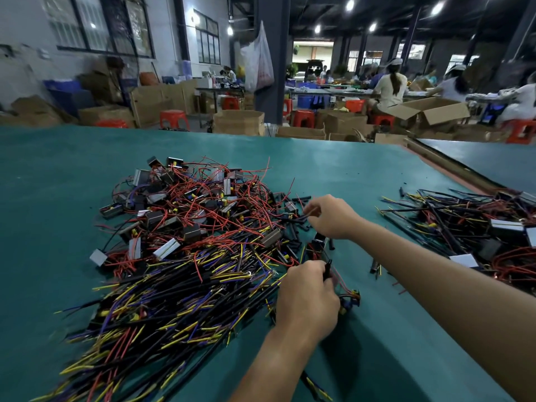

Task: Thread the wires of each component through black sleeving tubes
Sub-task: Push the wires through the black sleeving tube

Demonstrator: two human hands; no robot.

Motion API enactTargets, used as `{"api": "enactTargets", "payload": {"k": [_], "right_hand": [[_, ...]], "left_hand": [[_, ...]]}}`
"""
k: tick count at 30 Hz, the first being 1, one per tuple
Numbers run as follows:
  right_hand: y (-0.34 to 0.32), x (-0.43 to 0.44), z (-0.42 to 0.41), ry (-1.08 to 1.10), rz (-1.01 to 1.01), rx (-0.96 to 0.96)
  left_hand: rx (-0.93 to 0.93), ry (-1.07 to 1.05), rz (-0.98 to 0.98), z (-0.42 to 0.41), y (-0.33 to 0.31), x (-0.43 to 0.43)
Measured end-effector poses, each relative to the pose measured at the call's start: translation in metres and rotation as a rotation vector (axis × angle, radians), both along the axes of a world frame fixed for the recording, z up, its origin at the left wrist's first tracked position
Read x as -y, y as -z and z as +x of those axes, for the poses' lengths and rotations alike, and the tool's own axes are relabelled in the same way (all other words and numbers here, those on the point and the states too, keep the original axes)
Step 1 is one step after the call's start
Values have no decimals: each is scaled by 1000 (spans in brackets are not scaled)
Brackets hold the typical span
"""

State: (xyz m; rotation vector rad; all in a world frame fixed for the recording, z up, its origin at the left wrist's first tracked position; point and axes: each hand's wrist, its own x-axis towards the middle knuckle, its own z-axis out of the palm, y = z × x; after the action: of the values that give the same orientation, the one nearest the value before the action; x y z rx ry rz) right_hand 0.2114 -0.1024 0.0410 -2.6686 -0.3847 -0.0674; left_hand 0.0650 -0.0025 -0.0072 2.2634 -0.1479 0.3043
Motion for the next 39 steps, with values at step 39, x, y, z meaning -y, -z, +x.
{"api": "enactTargets", "payload": {"k": [39], "right_hand": [[-26,-15,-12,-144,-23,-369]], "left_hand": [[-143,97,-139,9,9,4]]}}
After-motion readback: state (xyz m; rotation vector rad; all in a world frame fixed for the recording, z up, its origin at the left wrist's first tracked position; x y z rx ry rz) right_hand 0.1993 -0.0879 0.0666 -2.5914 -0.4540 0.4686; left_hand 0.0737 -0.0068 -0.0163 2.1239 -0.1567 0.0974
